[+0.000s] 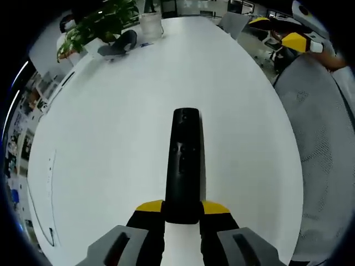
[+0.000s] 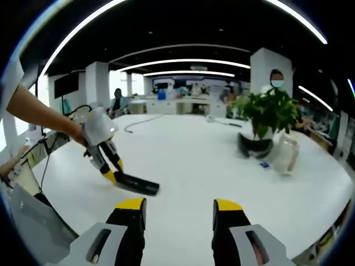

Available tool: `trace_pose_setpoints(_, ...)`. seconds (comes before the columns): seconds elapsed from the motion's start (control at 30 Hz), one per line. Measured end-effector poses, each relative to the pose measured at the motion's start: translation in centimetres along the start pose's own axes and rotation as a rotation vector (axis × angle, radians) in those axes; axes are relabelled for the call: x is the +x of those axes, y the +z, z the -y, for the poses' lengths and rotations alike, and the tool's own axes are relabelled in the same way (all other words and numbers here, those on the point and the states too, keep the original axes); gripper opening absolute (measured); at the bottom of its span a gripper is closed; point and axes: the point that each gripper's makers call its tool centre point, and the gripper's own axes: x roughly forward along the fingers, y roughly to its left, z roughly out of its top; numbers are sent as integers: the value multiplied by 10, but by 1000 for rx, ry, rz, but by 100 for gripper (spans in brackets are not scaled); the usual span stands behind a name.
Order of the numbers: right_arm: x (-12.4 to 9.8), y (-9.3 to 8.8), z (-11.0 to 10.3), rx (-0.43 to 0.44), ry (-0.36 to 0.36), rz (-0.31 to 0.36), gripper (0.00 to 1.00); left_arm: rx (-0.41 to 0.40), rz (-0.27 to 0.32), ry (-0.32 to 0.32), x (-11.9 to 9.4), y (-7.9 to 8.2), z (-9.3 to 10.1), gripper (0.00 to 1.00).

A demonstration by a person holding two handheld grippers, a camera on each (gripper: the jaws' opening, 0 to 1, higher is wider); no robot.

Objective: Press the specified remote control buttons in sequence, fully releasing each button before pressing the next.

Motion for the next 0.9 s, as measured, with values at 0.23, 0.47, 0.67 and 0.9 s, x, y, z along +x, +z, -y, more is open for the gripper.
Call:
trace_pose_setpoints(0.23, -1, 1, -2, 2, 13, 7, 44, -9, -6, -5, 0, 3, 11, 22)
trace_pose_setpoints(0.47, -1, 1, -6, -10, 28, 7, 41, -8, -10, -13, 0, 4, 27, 22)
trace_pose_setpoints(0.67, -1, -1, -6, -13, 31, -3, 38, -39, -4, -26, 1, 6, 39, 22)
trace_pose_setpoints(0.9, -1, -2, -6, -2, 33, -9, 33, -37, -8, -28, 0, 7, 54, 22)
